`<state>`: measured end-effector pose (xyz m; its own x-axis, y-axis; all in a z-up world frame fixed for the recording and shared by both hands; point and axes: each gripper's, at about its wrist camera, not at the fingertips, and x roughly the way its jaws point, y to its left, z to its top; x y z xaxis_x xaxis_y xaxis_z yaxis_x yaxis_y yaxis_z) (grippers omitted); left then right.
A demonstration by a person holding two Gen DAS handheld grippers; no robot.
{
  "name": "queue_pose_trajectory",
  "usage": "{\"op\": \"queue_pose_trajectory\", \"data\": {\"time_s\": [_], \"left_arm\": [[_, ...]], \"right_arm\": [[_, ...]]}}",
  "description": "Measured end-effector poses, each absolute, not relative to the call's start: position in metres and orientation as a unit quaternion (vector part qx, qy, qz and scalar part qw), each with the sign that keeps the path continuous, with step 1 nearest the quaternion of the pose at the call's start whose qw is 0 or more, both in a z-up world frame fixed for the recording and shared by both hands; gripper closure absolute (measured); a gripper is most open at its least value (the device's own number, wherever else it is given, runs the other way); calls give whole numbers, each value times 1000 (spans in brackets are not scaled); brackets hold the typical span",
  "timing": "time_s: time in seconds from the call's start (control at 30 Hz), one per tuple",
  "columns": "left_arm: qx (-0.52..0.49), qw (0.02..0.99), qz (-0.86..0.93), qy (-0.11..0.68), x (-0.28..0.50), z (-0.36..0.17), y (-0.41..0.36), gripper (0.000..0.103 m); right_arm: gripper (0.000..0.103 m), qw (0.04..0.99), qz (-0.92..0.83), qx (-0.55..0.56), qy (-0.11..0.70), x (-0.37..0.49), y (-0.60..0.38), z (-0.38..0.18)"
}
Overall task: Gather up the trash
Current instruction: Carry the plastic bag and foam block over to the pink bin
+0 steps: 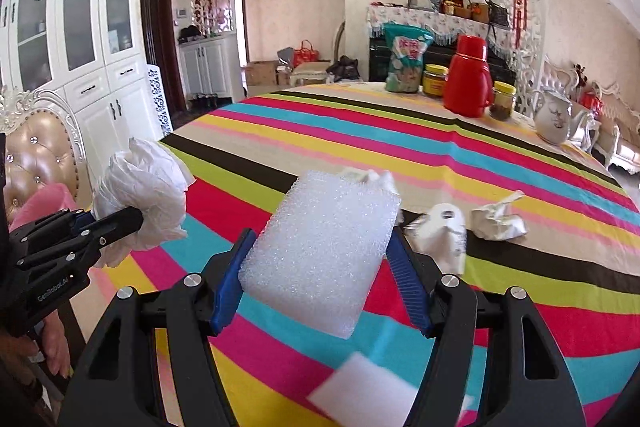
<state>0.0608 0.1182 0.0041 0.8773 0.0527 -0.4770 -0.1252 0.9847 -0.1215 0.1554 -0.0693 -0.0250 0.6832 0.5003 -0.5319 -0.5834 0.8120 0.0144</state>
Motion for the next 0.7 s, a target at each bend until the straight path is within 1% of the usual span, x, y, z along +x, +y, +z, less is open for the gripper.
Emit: {"op": "queue_pose_trajectory", "data": {"time_s": [0.4,0.7], "left_arm": [[-72,973,68,210,-1,20,134,79],[-48,970,140,190,-56,18,159,78]], "right_arm": [[40,905,345,-66,238,123,-23,-28],[40,889,396,-64,222,94,18,-31]]}}
